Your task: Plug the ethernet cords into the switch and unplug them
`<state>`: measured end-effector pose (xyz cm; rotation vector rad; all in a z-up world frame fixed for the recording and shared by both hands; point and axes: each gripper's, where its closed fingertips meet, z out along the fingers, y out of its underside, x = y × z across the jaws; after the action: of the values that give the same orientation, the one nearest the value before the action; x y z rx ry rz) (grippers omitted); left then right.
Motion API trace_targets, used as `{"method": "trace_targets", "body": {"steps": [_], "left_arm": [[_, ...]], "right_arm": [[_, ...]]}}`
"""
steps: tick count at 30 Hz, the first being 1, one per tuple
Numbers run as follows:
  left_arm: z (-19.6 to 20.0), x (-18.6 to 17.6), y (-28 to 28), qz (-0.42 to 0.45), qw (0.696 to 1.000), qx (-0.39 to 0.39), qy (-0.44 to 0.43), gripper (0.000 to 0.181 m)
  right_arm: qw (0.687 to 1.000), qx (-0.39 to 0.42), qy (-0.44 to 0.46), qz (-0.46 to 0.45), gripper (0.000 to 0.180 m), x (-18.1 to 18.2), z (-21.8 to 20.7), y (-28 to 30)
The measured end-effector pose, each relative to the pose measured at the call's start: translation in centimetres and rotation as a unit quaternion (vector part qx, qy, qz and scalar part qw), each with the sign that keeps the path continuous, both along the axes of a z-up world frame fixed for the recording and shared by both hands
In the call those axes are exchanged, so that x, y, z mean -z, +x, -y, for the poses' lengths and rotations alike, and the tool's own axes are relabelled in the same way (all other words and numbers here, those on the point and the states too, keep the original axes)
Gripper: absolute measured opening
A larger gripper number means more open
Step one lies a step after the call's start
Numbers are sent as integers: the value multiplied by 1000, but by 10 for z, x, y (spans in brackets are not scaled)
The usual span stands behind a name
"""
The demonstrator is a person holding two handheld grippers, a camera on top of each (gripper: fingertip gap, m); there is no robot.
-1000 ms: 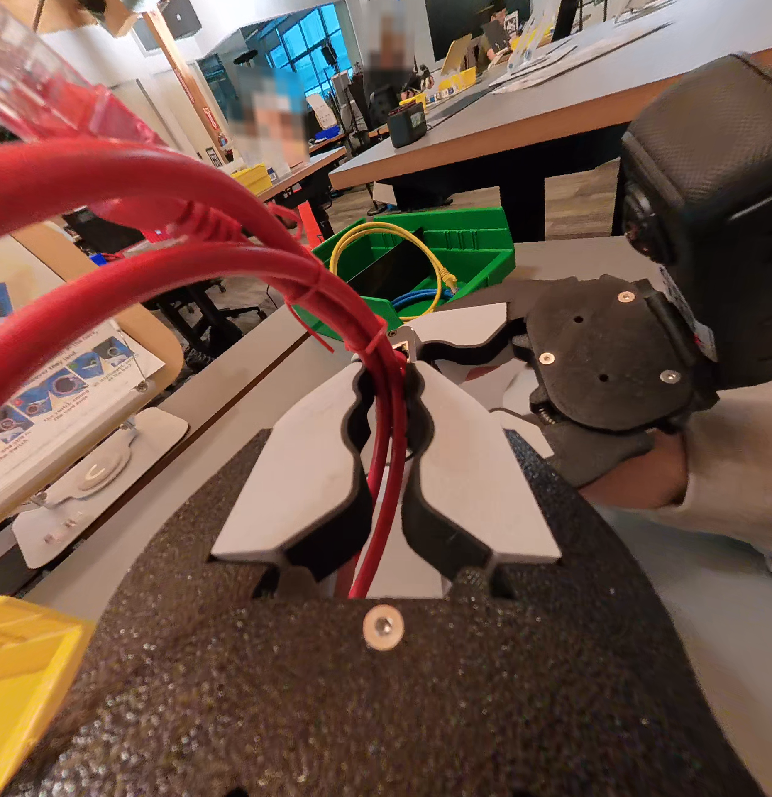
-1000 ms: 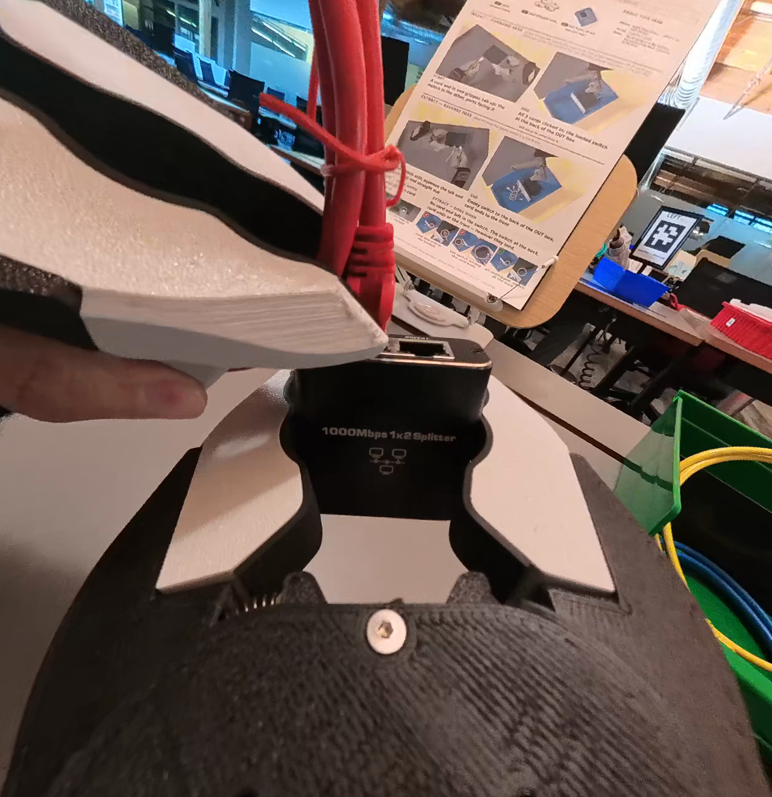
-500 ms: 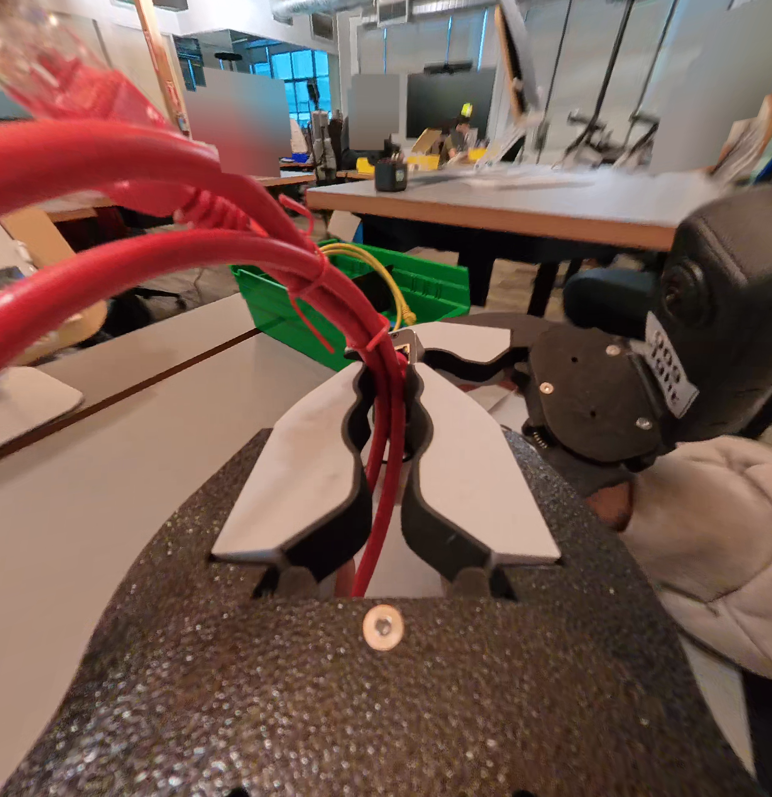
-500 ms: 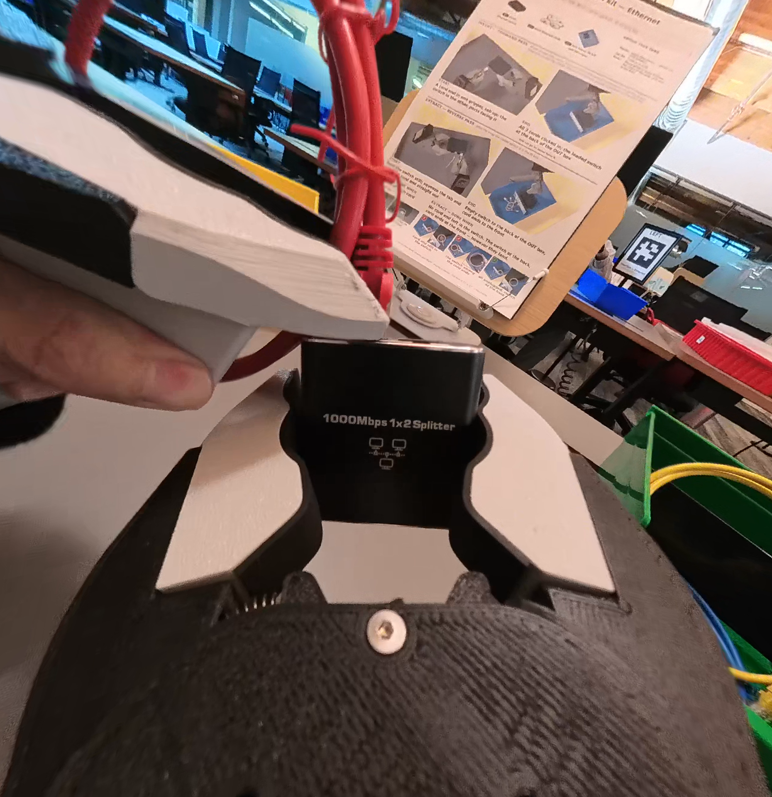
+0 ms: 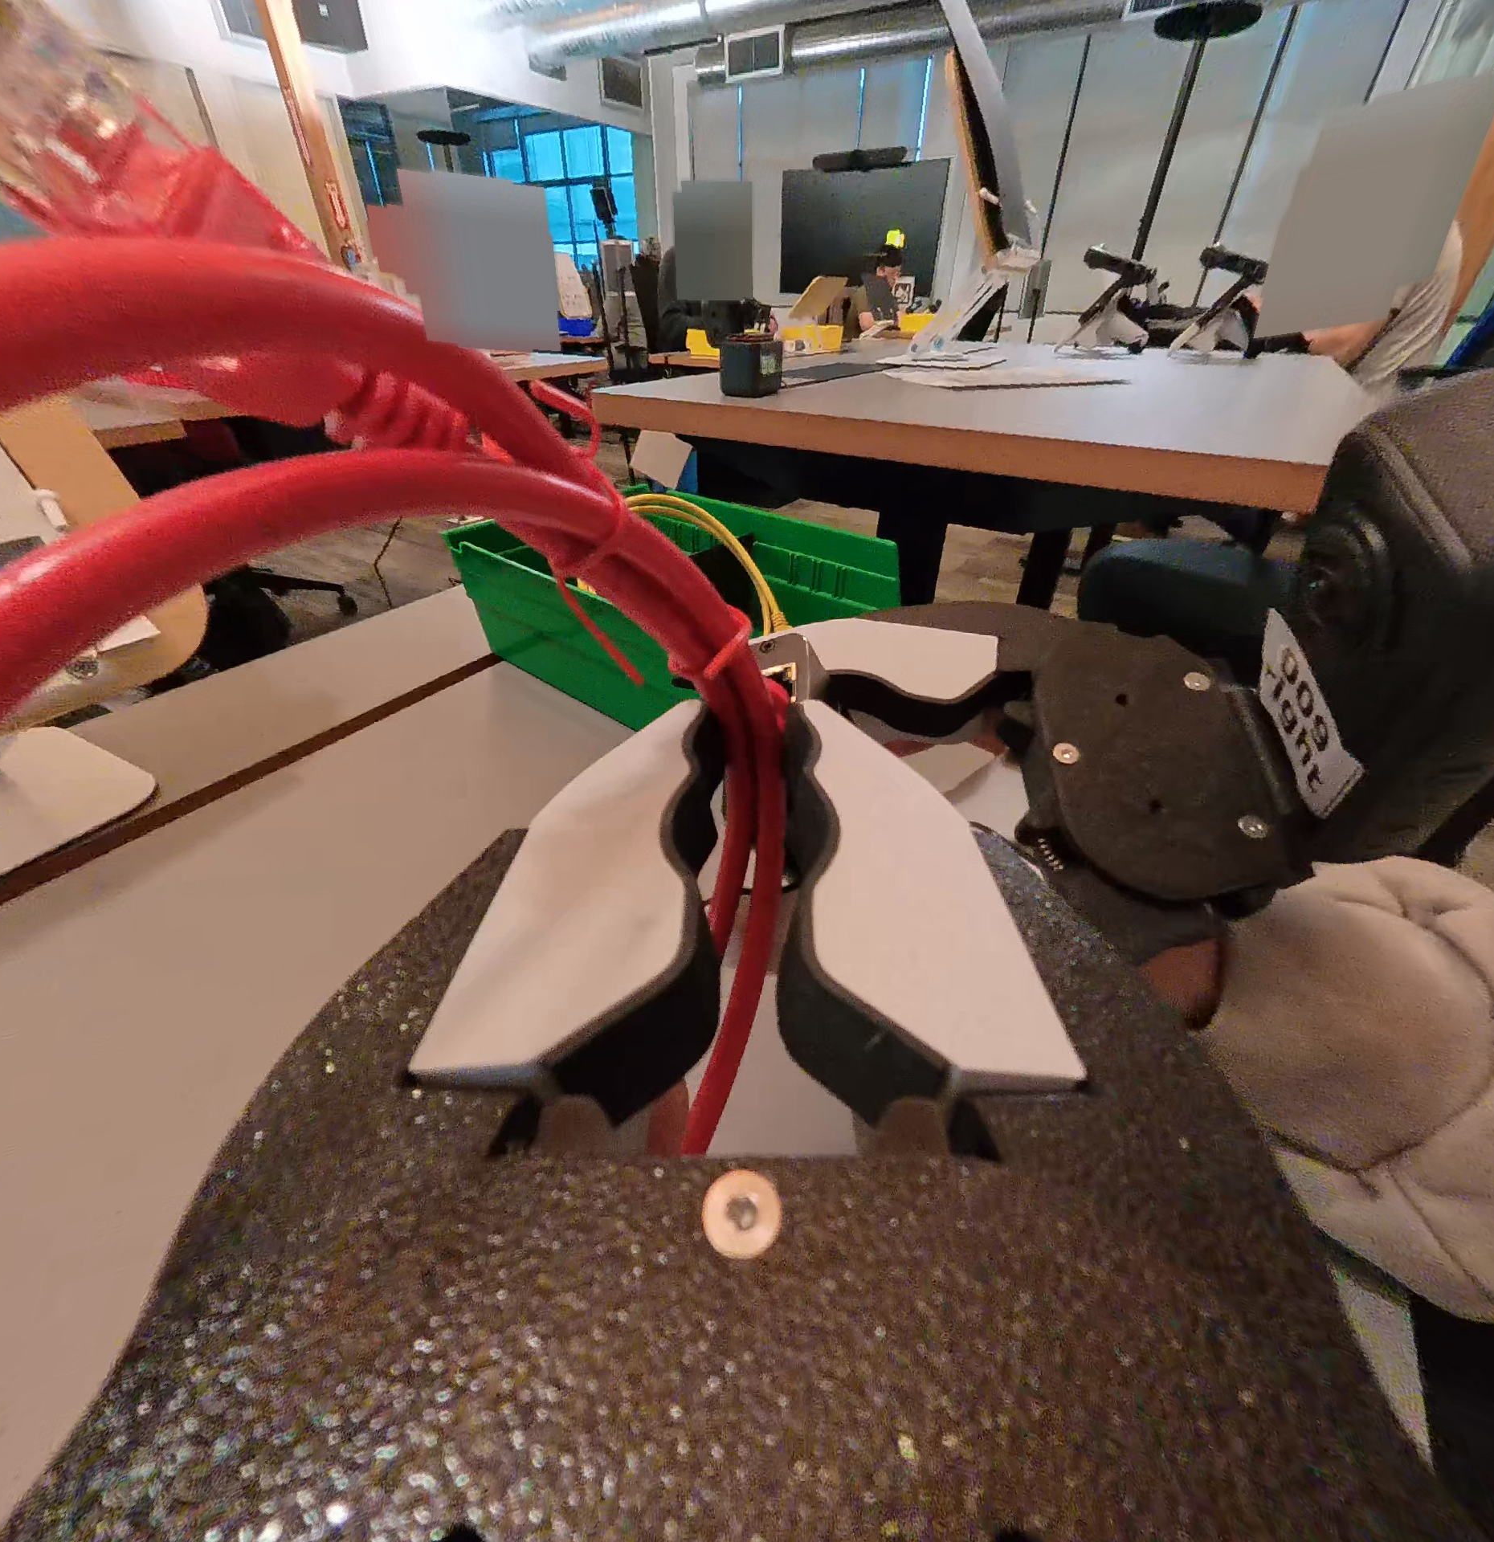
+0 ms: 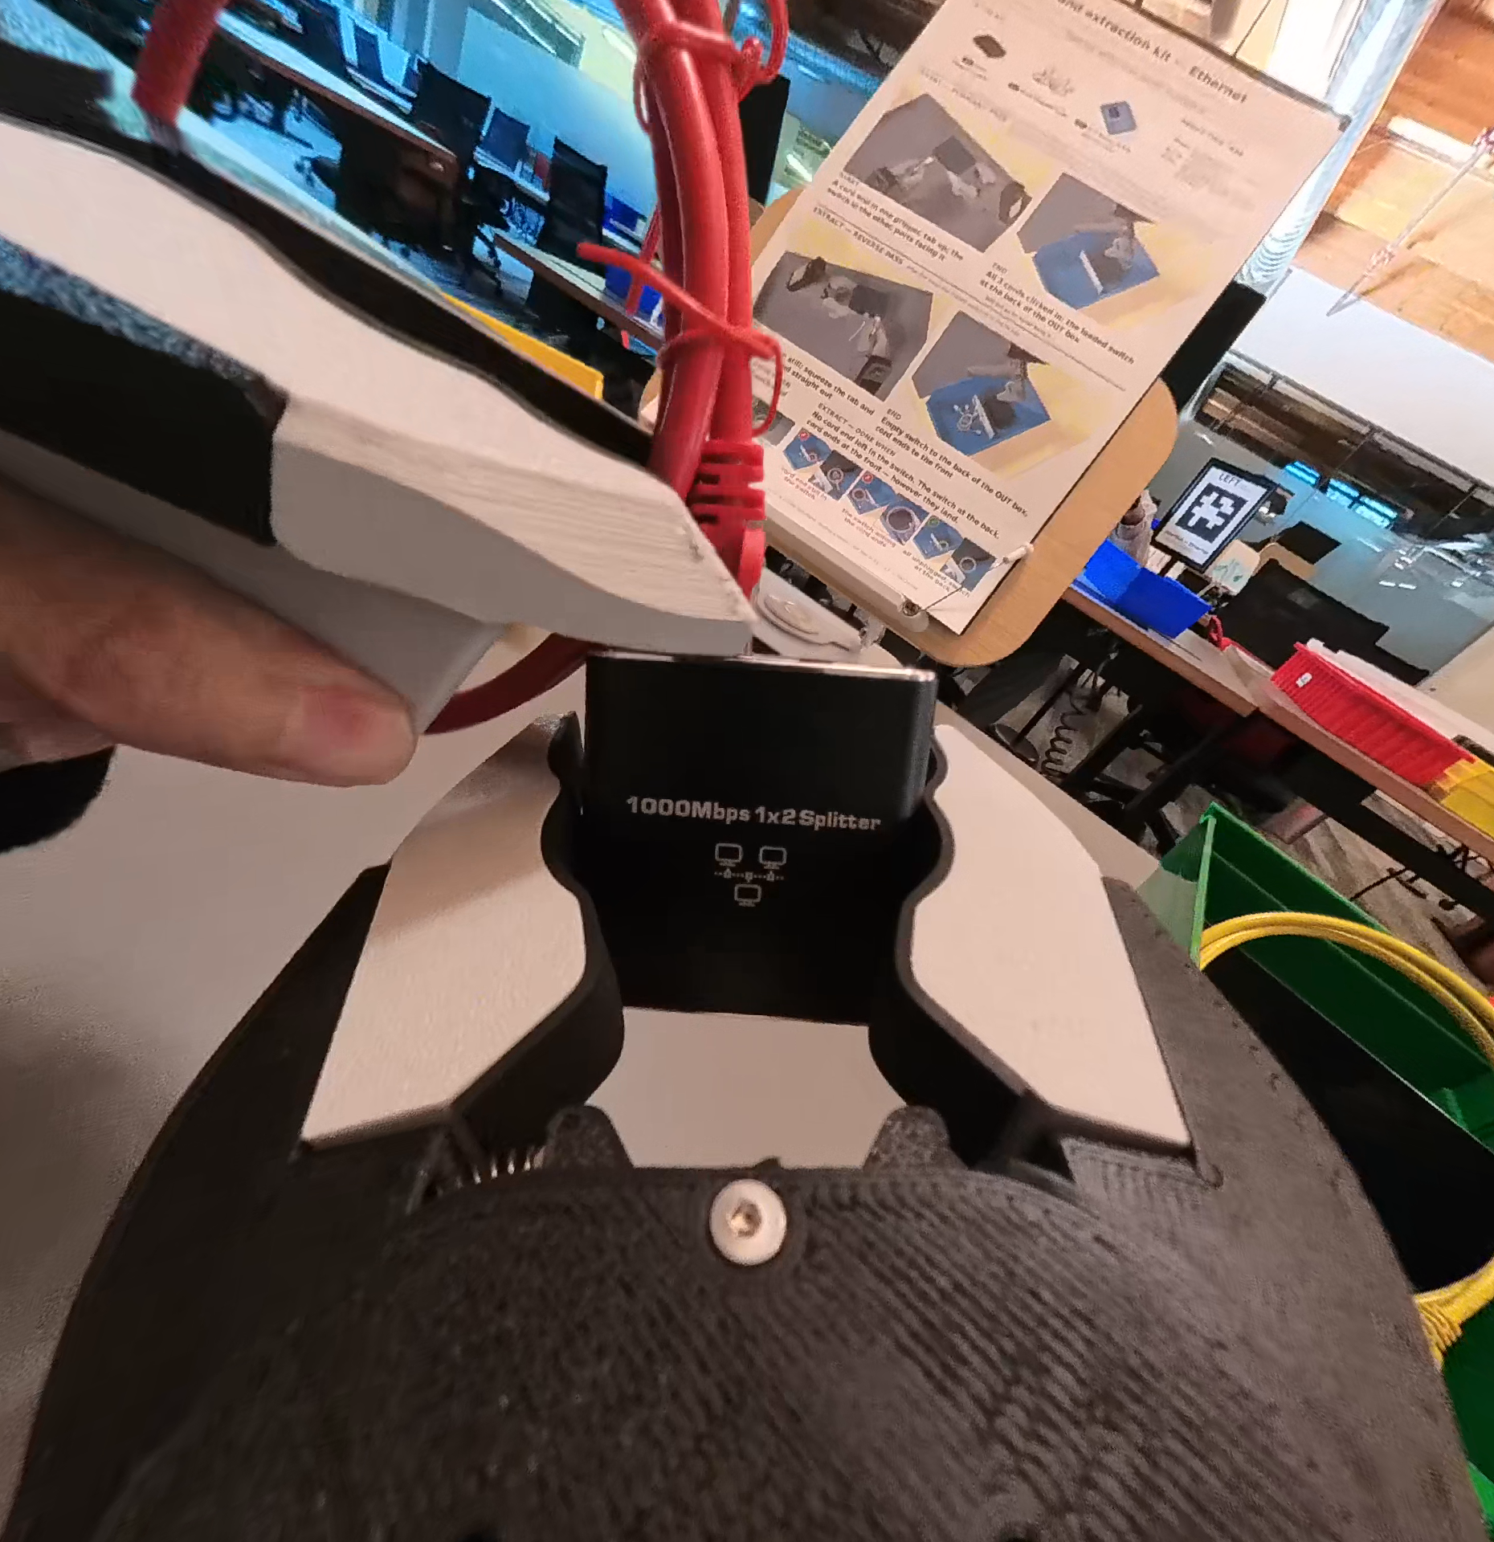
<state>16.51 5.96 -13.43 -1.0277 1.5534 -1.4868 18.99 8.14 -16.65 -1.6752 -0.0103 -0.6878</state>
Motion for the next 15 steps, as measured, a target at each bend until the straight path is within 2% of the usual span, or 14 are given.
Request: {"method": "trace_targets", "body": {"steps": [10,13,15], "left_arm": [[4,-2,-1,15,997,-20,79,14],[7,-5,-3,29,989,-25,140,14],[8,-6,-4,30,988,-26,149,14]], "right_arm": [[999,-23,20,-35,77,1,-1,-3],[998,-33,30,-43,78,-1,-2,-5],[997,-36,39,-49,78,-2,-2,-6]]}}
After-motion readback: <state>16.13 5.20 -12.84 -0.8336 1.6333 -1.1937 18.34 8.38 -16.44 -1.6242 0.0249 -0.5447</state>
